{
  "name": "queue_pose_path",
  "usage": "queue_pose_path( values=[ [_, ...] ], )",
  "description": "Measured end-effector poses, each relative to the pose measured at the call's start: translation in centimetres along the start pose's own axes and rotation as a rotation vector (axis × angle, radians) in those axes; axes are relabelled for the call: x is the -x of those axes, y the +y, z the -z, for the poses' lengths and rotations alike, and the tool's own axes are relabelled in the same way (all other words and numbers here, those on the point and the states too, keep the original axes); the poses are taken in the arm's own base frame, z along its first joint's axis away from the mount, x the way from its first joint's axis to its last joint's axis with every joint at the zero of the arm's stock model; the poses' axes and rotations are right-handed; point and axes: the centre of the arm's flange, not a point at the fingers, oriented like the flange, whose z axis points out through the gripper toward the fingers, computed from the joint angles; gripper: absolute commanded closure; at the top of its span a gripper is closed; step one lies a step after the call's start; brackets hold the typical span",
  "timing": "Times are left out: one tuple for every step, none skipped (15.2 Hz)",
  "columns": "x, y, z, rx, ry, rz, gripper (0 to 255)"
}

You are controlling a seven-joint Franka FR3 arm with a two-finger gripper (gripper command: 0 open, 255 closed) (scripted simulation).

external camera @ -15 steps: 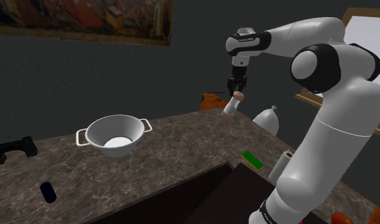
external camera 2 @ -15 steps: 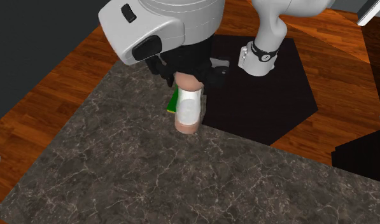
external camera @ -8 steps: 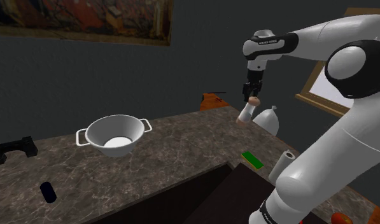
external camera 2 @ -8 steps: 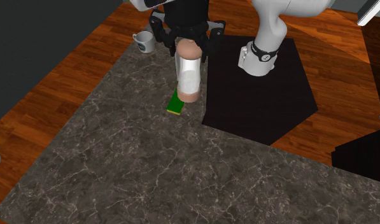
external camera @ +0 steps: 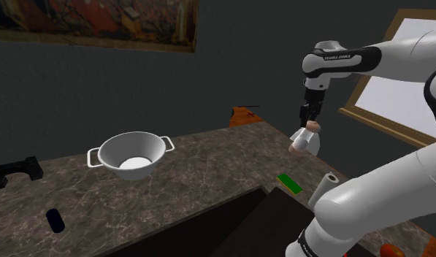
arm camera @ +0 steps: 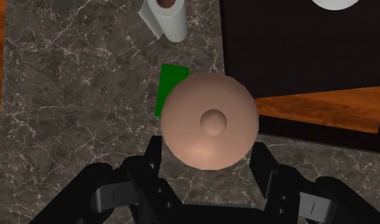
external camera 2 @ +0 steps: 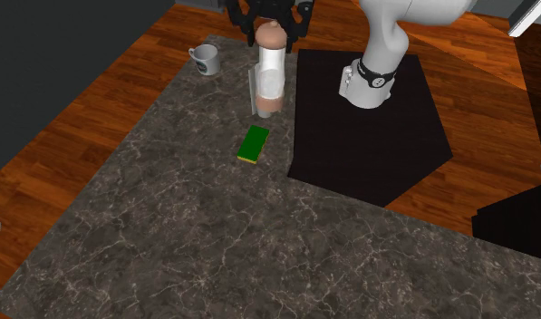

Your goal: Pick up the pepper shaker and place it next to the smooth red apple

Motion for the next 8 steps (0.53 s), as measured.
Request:
queue_pose_path(
  values=[
    [1.4, 0.5, 0.0, 0.000, 0.000, 0.000, 255],
    [2.7, 0.9, -0.2, 0.000, 0.000, 0.000, 255],
    [4.1, 1.1, -0.4, -0.001, -0.001, 0.000, 255],
    [5.2, 1.0, -0.6, 0.000, 0.000, 0.000, 255],
    [6.4, 1.4, -0.8, 0.000, 0.000, -0.001, 255],
    [8.0, 1.9, -1.5, -0.001, 0.000, -0.001, 255],
    [9.2, 2.2, -1.7, -0.001, 0.000, 0.000, 255],
    [10.4, 2.5, -1.8, 0.000, 0.000, 0.000, 255]
  ],
)
